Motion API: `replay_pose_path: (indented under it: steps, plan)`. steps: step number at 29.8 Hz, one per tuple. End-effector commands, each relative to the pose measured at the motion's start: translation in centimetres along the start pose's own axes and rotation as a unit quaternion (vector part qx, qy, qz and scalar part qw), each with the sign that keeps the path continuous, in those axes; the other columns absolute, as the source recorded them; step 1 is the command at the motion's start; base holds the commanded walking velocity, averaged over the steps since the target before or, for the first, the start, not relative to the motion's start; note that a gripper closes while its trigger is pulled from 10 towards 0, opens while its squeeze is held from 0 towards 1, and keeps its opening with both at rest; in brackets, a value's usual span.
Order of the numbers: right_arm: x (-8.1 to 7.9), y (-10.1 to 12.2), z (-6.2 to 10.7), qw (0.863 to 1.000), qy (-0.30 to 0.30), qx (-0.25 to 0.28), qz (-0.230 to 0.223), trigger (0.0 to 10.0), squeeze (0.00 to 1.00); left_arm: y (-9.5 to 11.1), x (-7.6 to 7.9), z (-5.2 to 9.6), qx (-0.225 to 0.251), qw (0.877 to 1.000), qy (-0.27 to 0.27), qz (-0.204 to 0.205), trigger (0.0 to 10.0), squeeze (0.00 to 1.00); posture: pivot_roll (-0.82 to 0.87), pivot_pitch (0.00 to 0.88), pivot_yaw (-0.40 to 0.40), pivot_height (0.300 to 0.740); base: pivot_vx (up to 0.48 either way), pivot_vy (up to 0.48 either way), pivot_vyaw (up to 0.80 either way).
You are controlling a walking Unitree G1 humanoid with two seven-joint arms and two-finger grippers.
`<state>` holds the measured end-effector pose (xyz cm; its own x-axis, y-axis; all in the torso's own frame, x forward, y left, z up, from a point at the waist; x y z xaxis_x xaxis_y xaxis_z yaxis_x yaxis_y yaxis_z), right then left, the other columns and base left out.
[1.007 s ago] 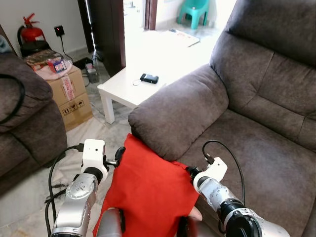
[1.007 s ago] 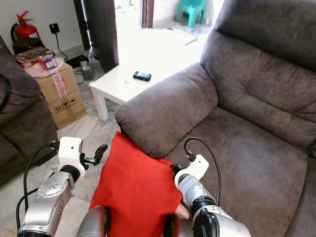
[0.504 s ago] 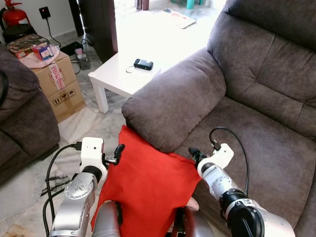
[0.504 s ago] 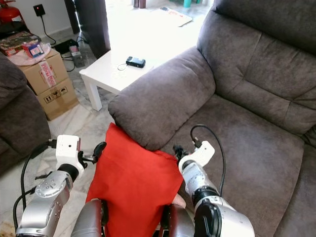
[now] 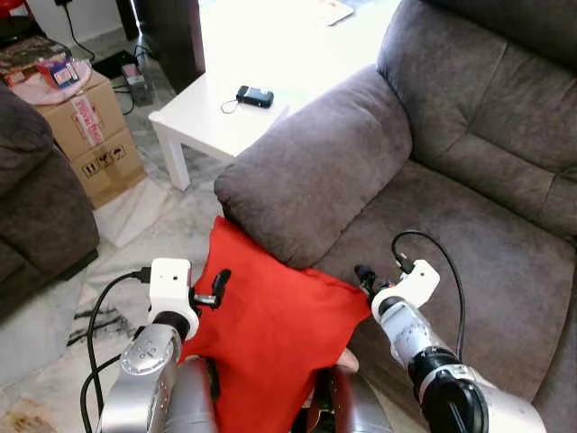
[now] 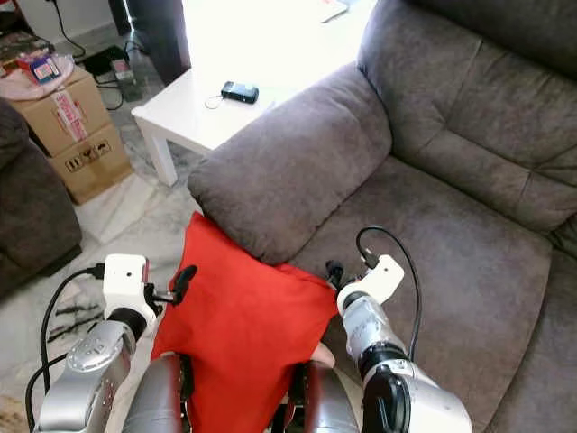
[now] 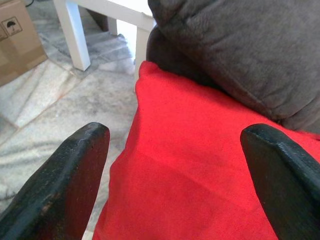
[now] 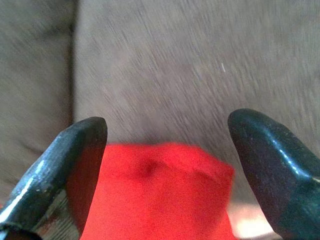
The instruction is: Move the pillow to the sofa from floor
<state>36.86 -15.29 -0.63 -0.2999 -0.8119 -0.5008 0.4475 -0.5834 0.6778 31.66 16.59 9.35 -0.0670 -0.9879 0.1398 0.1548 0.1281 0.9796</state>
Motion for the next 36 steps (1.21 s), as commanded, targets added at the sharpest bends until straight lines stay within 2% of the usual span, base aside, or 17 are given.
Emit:
replay_pose_path:
  steps: [1,9,14,19,24,28,33,36]
  plan:
    - [1.0,-1.4,0.2,1.000,-0.013,-0.022,0.003,10.0,0.00,-0.4,0.2,0.5,-0.008,1.000,-0.002,0.007,10.0,0.00,0.15,0.265,-0.157,0.626,0.000,0.000,0.00]
    - [1.8,-2.9,0.5,0.999,-0.022,-0.047,-0.007,10.0,0.00,-0.9,0.2,1.2,-0.018,1.000,0.002,0.008,10.0,0.00,0.14,0.281,-0.159,0.626,0.000,0.000,0.00]
    - [1.5,-3.5,0.6,0.997,-0.012,-0.055,-0.055,10.0,0.00,-1.0,0.5,1.2,-0.020,1.000,0.000,0.012,10.0,0.00,0.14,0.282,-0.161,0.626,0.000,0.000,0.00]
    - [0.5,-3.7,0.6,0.991,0.020,-0.058,-0.120,10.0,0.00,-1.0,0.6,1.2,-0.022,1.000,-0.002,0.013,10.0,0.00,0.14,0.281,-0.161,0.626,0.000,0.000,0.00]
    - [-0.4,-4.1,0.6,0.986,0.044,-0.065,-0.147,10.0,0.00,-1.0,0.4,1.2,-0.023,1.000,0.001,0.013,10.0,0.00,0.14,0.282,-0.161,0.626,0.000,0.000,0.00]
    - [-0.9,-4.5,0.7,0.985,0.062,-0.073,-0.141,10.0,0.00,-1.0,0.4,1.2,-0.023,1.000,0.003,0.013,10.0,0.00,0.14,0.278,-0.163,0.626,0.000,0.000,0.00]
    - [-0.4,-5.0,0.9,0.985,0.058,-0.081,-0.139,10.0,0.00,-1.0,0.6,1.1,-0.023,1.000,0.000,0.013,10.0,0.00,0.14,0.275,-0.164,0.626,0.000,0.000,0.00]
    - [0.0,-5.8,1.1,0.987,0.057,-0.094,-0.121,10.0,0.00,-1.0,0.6,1.1,-0.022,1.000,0.000,0.014,10.0,0.00,0.13,0.275,-0.165,0.626,0.000,0.000,0.00]
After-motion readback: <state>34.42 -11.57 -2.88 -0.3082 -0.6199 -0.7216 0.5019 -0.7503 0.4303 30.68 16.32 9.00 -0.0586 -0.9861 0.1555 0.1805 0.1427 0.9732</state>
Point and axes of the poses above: a point about 5 cm out from each wrist's last joint towards the gripper, its own z axis pointing back from the gripper into the wrist, its own y axis along the axis of the wrist's last joint, x = y × z, the point moved 5 cm from there along -z, pointing out of the wrist towards the gripper, and after that the axes turned 8 degrees about z, right-handed, at the moved point
